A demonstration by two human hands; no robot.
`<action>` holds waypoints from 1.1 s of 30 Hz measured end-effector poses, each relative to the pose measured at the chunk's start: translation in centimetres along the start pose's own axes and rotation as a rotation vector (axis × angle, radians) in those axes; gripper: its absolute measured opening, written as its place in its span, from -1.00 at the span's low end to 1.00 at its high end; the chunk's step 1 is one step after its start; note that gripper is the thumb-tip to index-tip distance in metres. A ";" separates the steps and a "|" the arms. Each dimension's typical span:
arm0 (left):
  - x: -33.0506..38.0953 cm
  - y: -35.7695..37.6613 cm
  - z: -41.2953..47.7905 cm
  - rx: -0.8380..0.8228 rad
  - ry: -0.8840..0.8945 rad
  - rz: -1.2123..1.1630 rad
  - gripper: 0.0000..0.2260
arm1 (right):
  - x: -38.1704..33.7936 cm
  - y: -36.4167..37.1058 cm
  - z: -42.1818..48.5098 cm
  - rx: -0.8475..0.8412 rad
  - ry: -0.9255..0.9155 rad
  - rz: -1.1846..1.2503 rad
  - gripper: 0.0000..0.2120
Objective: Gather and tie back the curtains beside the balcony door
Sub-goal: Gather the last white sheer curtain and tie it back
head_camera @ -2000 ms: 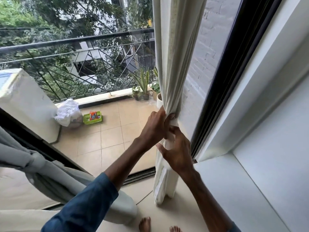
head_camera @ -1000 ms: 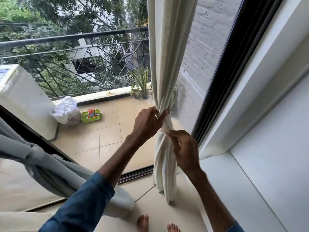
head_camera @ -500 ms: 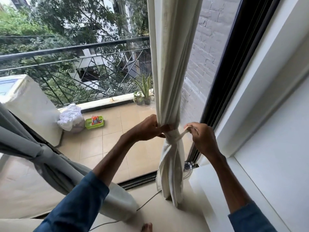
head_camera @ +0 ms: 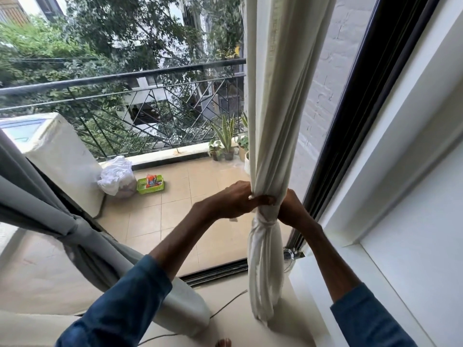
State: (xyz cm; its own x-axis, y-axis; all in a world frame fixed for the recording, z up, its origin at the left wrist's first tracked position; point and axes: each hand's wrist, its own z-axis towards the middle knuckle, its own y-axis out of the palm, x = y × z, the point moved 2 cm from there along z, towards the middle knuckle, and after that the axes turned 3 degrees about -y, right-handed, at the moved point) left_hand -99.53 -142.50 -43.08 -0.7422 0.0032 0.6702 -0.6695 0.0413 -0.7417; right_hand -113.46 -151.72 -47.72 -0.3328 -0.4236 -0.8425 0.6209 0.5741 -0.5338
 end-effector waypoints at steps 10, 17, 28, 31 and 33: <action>0.7 1.2 0.2 0.055 -0.084 -0.092 -0.53 | 1.4 -0.4 -0.1 -0.296 0.266 0.452 -0.71; 0.3 1.3 0.2 0.157 -0.241 -0.338 -0.56 | 3.6 -2.8 -1.7 -0.239 0.254 0.771 -0.49; 0.1 1.6 1.3 0.508 -0.247 -0.034 -0.64 | 2.3 2.6 -5.0 0.214 0.046 0.159 -0.62; 0.0 1.9 1.7 0.546 -0.232 0.010 -0.66 | 2.8 3.4 -5.2 0.291 0.032 0.013 -0.70; 0.2 1.8 1.8 0.567 -0.233 0.002 -0.70 | 2.8 3.6 -5.3 0.324 0.024 -0.049 -0.78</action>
State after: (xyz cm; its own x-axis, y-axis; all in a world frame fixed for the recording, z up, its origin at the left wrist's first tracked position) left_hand -100.98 -144.20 -44.32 -0.6876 -0.2181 0.6925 -0.5324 -0.4971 -0.6852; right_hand -115.94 -147.18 -52.39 -0.3819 -0.4260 -0.8202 0.7960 0.2993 -0.5261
